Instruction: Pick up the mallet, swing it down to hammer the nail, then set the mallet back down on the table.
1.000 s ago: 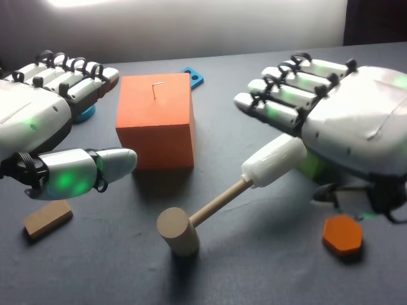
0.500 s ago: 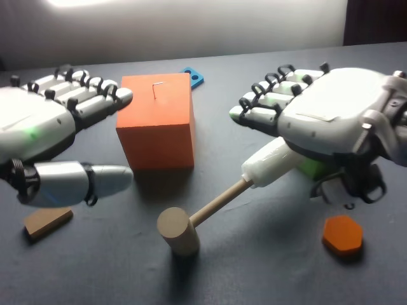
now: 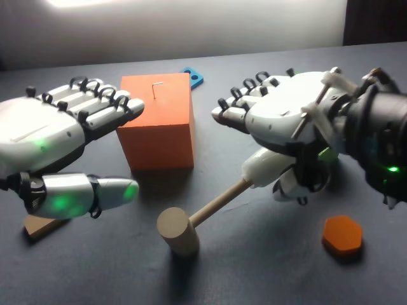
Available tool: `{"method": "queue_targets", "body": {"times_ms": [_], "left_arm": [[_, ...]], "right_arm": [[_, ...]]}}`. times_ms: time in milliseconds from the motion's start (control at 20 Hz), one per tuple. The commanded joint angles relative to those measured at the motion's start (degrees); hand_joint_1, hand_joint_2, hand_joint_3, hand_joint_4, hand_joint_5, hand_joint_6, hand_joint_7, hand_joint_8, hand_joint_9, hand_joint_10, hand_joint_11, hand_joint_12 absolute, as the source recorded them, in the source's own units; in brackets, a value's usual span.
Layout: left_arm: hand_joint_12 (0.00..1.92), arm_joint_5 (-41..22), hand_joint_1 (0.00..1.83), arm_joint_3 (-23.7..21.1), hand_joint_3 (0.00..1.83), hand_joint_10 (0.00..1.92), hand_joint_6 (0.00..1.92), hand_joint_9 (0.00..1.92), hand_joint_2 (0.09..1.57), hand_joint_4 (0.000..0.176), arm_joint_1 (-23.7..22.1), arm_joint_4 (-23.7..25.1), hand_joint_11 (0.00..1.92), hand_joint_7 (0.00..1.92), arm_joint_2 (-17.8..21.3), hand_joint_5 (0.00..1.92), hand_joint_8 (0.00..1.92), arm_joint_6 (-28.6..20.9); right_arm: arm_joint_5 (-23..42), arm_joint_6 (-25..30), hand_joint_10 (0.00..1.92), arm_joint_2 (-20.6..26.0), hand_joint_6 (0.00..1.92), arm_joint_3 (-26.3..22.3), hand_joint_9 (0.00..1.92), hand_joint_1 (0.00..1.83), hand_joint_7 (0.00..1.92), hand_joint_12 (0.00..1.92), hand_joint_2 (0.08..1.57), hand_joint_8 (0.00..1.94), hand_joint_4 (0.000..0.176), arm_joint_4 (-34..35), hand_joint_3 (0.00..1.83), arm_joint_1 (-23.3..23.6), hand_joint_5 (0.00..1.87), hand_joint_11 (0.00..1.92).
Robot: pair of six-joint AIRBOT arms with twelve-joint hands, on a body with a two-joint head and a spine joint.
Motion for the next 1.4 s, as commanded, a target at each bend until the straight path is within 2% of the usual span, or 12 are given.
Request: {"method": "queue_targets", "body": {"times_ms": [0, 100, 250, 300, 350, 600, 650, 750, 1100, 1300, 1350], "left_arm": [[0.00, -7.0, 0.00, 0.5, 0.01, 0.00, 0.00, 0.00, 1.23, 0.000, -0.2, 0.4, 0.00, 0.00, -0.1, 0.00, 0.00, -0.1], [0.00, -8.0, 0.00, 1.7, 0.00, 0.00, 0.00, 0.00, 1.22, 0.000, 0.8, 2.2, 0.00, 0.00, -0.9, 0.00, 0.00, -1.8], [0.00, -9.2, 0.00, 3.2, 0.01, 0.00, 0.00, 0.00, 1.23, 0.000, 1.8, 4.3, 0.00, 0.01, -2.2, 0.01, 0.01, -4.3], [0.00, -9.6, 0.00, 3.8, 0.01, 0.00, 0.00, 0.00, 1.23, 0.000, 2.0, 4.4, 0.00, 0.01, -2.7, 0.00, 0.00, -4.5], [0.00, -9.9, 0.00, 4.2, 0.01, 0.00, 0.00, 0.00, 1.24, 0.000, 2.0, 4.4, 0.00, 0.01, -3.0, 0.00, 0.00, -4.6], [0.00, -10.2, 0.00, 5.8, 0.01, 0.00, 0.00, 0.00, 1.23, 0.000, 2.1, 4.5, 0.00, 0.01, -4.2, 0.00, 0.00, -5.6], [0.00, -10.2, 0.00, 6.1, 0.01, 0.00, 0.00, 0.00, 1.24, 0.000, 2.1, 4.5, 0.00, 0.00, -4.5, 0.00, 0.00, -5.8], [0.00, -10.1, 0.00, 6.5, 0.00, 0.00, 0.00, 0.01, 1.22, 0.000, 2.1, 4.5, 0.00, 0.02, -4.9, 0.01, 0.01, -6.0], [0.01, -9.8, 0.00, 7.4, 0.01, 0.00, 0.01, 0.01, 1.24, 0.000, 2.1, 4.2, 0.01, 0.04, -6.3, 0.04, 0.01, -6.2], [0.01, -9.7, 0.00, 8.2, 0.00, 0.00, 0.01, 0.01, 1.24, 0.000, 2.1, 4.2, 0.01, 0.03, -6.8, 0.04, 0.00, -6.2], [0.01, -9.7, 0.00, 8.4, 0.00, 0.00, 0.01, 0.02, 1.24, 0.000, 2.0, 4.2, 0.01, 0.04, -6.9, 0.04, 0.01, -6.2]], "right_arm": [[0.5, -0.1, 0.00, -0.2, 0.00, 0.6, 0.00, 1.10, 0.00, 0.24, 1.03, 0.00, 0.000, -3.0, 0.01, 0.1, 0.00, 0.00], [0.2, 0.0, 0.00, -1.9, 0.00, 2.1, 0.00, 1.12, 0.00, 0.20, 1.04, 0.00, 0.000, -3.0, 0.01, -0.8, 0.00, 0.00], [-0.1, 0.3, 0.00, -3.5, 0.00, 3.7, 0.00, 1.17, 0.00, 0.29, 1.02, 0.00, 0.000, -3.0, 0.00, -1.7, 0.00, 0.00], [-0.1, 0.2, 0.01, -4.1, 0.01, 4.4, 0.02, 1.23, 0.02, 0.47, 0.97, 0.00, 0.000, -3.0, 0.00, -2.2, 0.04, 0.00], [0.0, 0.2, 0.01, -4.7, 0.01, 5.0, 0.03, 1.20, 0.03, 0.53, 0.96, 0.00, 0.000, -3.0, 0.00, -2.7, 0.05, 0.00], [2.4, -0.1, 0.01, -7.0, 0.00, 8.9, 0.04, 1.24, 0.04, 0.58, 0.95, 0.00, 0.000, -2.1, 0.00, -4.6, 0.05, 0.00], [3.2, 0.0, 0.00, -7.6, 0.00, 9.7, 0.02, 1.19, 0.02, 0.50, 0.95, 0.00, 0.000, -2.1, 0.00, -5.0, 0.03, 0.00], [3.6, 0.0, 0.01, -8.6, 0.00, 11.0, 0.03, 1.21, 0.04, 0.51, 0.94, 0.00, 0.000, -2.1, 0.00, -5.4, 0.04, 0.00], [5.1, 0.4, 0.01, -11.2, 0.01, 14.4, 0.08, 1.28, 0.07, 0.72, 0.94, 0.00, 0.000, -2.1, 0.00, -7.2, 0.09, 0.00], [5.6, 0.9, 0.00, -12.1, 0.00, 16.1, 0.05, 1.25, 0.04, 0.62, 0.97, 0.00, 0.000, -2.1, 0.00, -8.0, 0.07, 0.00], [5.8, 0.9, 0.01, -12.2, 0.01, 16.2, 0.08, 1.27, 0.06, 0.67, 0.96, 0.00, 0.000, -2.1, 0.00, -8.3, 0.09, 0.00]]}}
